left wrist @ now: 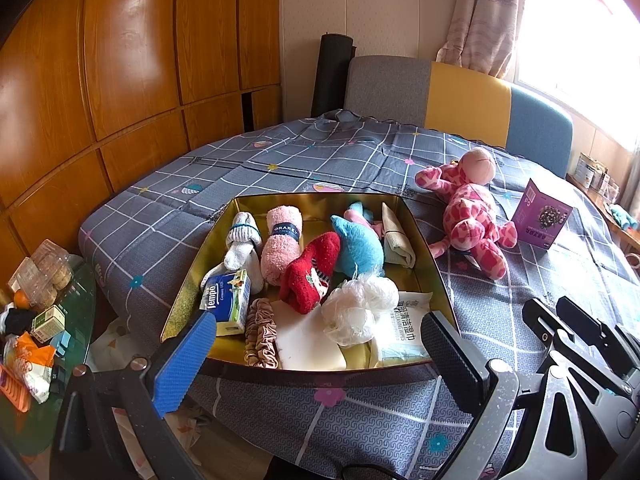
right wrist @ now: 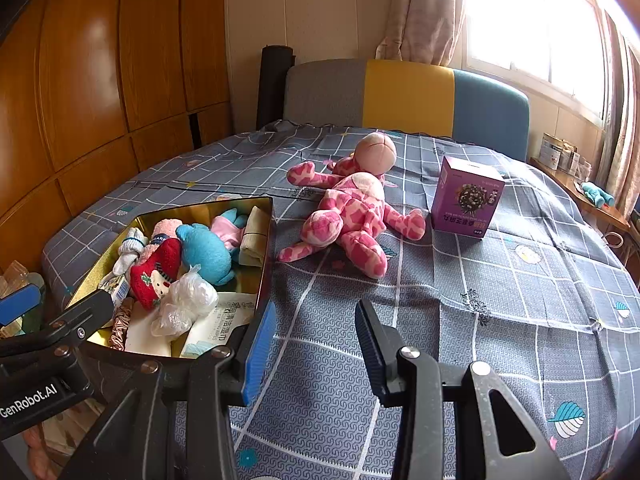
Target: Organize soft objects
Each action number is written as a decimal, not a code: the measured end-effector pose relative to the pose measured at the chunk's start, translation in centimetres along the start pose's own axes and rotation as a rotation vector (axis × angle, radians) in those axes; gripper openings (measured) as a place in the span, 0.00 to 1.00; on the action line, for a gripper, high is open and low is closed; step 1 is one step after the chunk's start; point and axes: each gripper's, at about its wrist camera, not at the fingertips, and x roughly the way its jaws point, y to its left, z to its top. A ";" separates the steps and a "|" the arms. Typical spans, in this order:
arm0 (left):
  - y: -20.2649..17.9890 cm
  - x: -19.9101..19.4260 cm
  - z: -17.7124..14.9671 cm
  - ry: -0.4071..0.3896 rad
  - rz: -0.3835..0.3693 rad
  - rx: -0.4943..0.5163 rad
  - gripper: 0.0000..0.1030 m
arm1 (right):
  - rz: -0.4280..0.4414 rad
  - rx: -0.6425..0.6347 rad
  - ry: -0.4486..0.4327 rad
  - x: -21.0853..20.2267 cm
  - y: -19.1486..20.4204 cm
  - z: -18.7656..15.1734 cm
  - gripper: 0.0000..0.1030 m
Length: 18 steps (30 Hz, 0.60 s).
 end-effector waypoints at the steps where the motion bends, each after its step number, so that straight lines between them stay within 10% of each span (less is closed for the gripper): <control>1: 0.0 0.0 0.0 0.000 0.000 0.000 1.00 | 0.000 0.000 0.000 0.0 0.0 0.0 0.40; 18: 0.1 -0.3 0.3 -0.009 0.003 0.007 1.00 | -0.003 -0.002 -0.001 -0.1 0.0 0.0 0.40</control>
